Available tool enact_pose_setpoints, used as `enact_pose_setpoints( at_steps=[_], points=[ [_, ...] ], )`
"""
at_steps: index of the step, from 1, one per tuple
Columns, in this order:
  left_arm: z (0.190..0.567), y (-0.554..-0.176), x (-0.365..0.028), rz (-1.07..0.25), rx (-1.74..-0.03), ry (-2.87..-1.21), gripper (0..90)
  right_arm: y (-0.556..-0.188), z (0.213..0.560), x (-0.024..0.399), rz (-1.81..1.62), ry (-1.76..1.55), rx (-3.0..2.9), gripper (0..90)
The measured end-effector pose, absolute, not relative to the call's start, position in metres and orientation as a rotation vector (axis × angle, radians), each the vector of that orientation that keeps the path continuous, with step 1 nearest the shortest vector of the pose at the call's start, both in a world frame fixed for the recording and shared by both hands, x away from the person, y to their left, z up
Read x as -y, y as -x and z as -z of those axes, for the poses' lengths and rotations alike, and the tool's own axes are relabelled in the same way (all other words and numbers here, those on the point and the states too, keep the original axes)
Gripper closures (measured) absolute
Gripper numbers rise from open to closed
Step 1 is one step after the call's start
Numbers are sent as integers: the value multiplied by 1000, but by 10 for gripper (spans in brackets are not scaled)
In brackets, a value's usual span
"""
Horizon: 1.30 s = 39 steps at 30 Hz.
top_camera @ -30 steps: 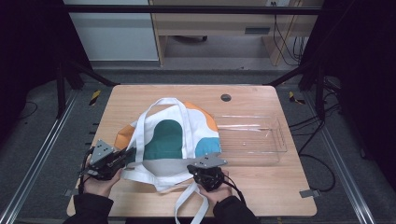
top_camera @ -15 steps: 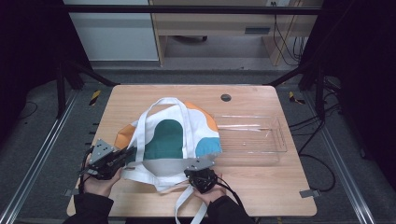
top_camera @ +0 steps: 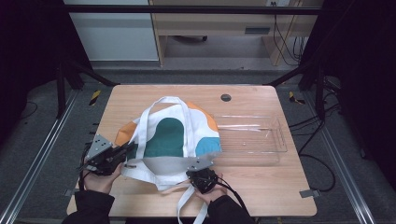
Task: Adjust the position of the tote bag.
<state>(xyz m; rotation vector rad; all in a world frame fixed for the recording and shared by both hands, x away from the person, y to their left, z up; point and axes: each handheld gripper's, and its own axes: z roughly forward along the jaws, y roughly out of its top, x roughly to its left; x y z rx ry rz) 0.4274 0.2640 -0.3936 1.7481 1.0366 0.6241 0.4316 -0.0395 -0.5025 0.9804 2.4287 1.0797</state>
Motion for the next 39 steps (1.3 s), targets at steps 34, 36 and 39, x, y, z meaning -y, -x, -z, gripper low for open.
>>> enact_pose_setpoints(
  at_steps=[34,36,39],
  points=[
    [393,-427,-263,-636,-1024,-1731,862,-443,470,35,-1340,-1005,-2176,900],
    [394,-427,-263,-640,-1026,-1733,860,-442,465,36,-1357,-995,-2158,900],
    [395,-427,-263,-639,-1029,-1734,857,-441,460,37,-1377,-984,-2138,900]
  ],
)
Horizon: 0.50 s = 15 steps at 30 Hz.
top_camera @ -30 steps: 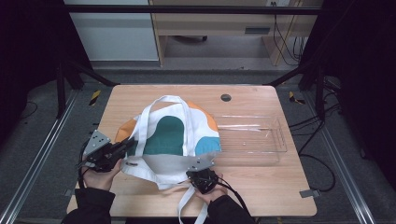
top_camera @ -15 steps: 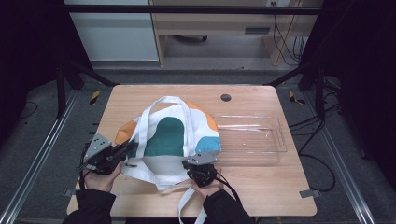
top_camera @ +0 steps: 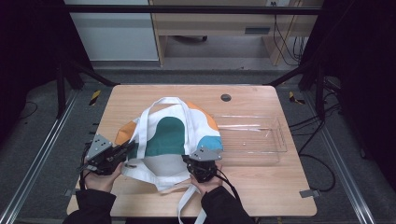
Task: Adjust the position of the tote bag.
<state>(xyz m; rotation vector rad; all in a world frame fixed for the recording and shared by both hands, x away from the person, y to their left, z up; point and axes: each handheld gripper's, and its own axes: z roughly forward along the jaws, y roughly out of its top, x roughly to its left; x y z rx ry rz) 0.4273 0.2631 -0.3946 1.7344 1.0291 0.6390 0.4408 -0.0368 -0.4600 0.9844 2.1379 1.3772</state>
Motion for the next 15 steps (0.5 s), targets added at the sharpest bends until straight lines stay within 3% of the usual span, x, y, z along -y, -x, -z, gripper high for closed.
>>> enact_pose_setpoints(
  at_steps=[15],
  points=[
    [400,-428,-263,-625,-1032,-1750,832,-437,417,46,-1489,-931,-1991,900]
  ],
)
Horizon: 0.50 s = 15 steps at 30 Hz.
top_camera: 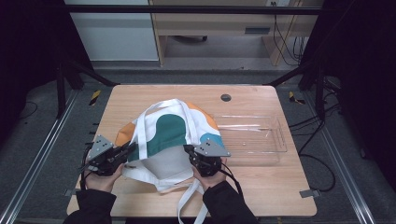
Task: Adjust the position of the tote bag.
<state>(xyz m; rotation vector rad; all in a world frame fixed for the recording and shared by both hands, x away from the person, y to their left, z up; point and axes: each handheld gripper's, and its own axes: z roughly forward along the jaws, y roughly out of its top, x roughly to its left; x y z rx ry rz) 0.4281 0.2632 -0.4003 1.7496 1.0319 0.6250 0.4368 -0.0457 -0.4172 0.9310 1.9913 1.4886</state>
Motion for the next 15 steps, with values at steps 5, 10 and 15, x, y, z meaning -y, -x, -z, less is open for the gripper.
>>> enact_pose_setpoints(
  at_steps=[5,10,15],
  points=[
    [402,-428,-263,-625,-1029,-1758,825,-438,414,45,-1502,-931,-1978,900],
    [403,-428,-263,-627,-1030,-1762,818,-439,408,44,-1514,-917,-1969,900],
    [402,-427,-265,-638,-1026,-1754,753,-440,408,44,-1504,-918,-1977,900]
  ],
)
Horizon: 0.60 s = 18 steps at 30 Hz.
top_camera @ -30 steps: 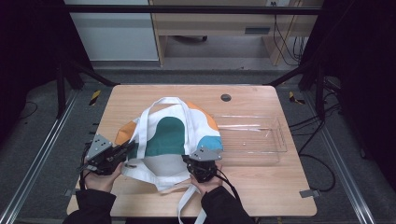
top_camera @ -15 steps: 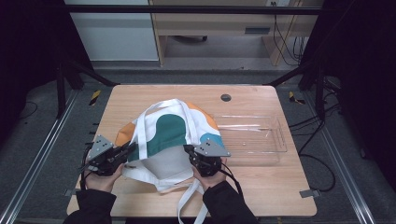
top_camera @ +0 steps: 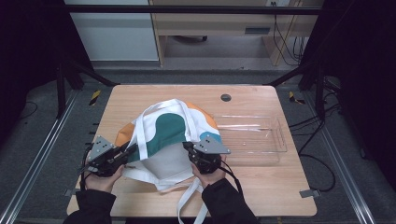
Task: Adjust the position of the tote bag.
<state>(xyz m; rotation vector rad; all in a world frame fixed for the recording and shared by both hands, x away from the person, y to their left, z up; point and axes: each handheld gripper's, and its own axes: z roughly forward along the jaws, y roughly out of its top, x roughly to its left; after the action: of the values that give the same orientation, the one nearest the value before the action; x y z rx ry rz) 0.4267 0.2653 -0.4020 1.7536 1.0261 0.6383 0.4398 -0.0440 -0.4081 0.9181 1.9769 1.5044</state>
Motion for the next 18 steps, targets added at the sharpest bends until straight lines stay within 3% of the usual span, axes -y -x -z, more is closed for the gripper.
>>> enact_pose_setpoints(
  at_steps=[3,5,11,18],
  points=[
    [398,-425,-267,-658,-1019,-1744,707,-440,408,45,-1504,-922,-1977,900],
    [391,-421,-270,-667,-1011,-1720,607,-440,409,46,-1507,-927,-1979,900],
    [372,-412,-266,-688,-967,-1706,450,-441,408,47,-1507,-928,-1979,900],
    [370,-410,-246,-696,-925,-1753,353,-441,407,46,-1502,-929,-1979,900]
  ],
)
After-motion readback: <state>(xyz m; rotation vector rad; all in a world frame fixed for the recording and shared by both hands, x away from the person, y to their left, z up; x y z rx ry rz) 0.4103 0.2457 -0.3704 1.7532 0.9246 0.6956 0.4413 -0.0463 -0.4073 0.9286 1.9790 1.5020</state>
